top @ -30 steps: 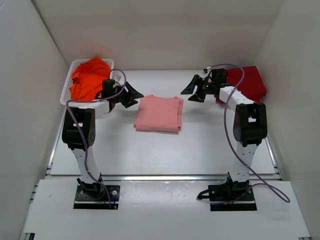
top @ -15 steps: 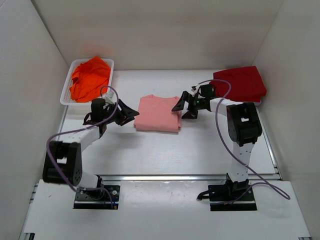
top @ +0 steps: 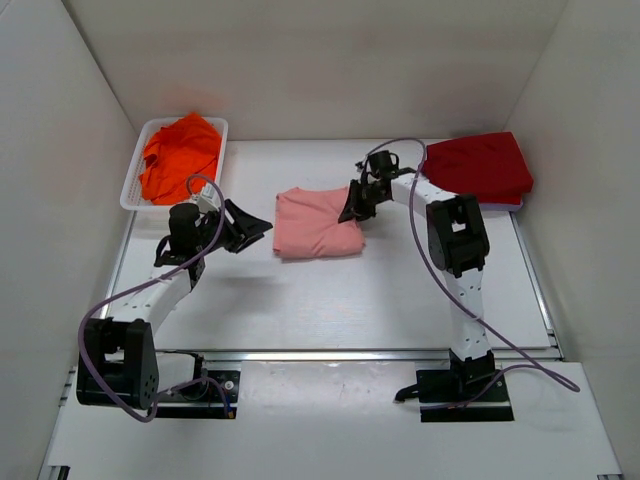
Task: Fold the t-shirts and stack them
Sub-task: Put the neatly folded tshirt into the corner of the board with the right arm
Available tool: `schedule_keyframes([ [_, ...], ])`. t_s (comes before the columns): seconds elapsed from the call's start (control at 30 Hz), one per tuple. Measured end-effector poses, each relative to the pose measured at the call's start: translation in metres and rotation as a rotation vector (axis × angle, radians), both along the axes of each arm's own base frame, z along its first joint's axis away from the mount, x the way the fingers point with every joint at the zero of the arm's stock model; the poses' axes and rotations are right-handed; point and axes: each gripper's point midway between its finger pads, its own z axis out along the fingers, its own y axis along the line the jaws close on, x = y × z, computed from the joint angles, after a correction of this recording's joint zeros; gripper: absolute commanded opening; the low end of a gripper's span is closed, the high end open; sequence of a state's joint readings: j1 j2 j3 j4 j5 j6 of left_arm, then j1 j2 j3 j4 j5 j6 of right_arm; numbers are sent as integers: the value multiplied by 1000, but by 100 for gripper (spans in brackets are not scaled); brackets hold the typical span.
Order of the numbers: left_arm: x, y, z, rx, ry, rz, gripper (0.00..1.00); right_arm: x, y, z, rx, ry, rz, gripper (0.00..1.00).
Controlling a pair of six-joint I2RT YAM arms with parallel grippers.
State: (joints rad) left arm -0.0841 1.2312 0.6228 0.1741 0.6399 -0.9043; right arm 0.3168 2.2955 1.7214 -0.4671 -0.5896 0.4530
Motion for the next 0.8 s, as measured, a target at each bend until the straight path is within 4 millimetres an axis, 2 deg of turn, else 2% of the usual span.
schedule_keyframes([
  [0.1, -5, -2, -6, -8, 13, -3, 64, 21, -37, 5, -226, -148, 5, 0],
  [0.2, -10, -5, -14, -12, 40, -10, 63, 28, -89, 14, -441, -230, 1, 0],
  [0.3, -11, -6, -15, -12, 43, -15, 63, 38, -143, 31, -602, -300, -20, 0],
  [0.33, -11, -6, -16, -10, 43, -16, 63, 40, -162, 40, -649, -324, -28, 1],
  [0.47, -10, -6, -18, -6, 46, -19, 62, 55, -216, 83, -774, -429, -55, 0],
  [0.67, -11, -10, -38, 17, 95, -43, 63, 98, -288, 166, -850, -600, -171, 0],
  [0.73, -12, -10, -44, 25, 114, -49, 63, 110, -322, 192, -871, -647, -241, 0],
  [0.8, -10, -10, -47, 34, 119, -55, 64, 119, -356, 208, -901, -669, -297, 0],
])
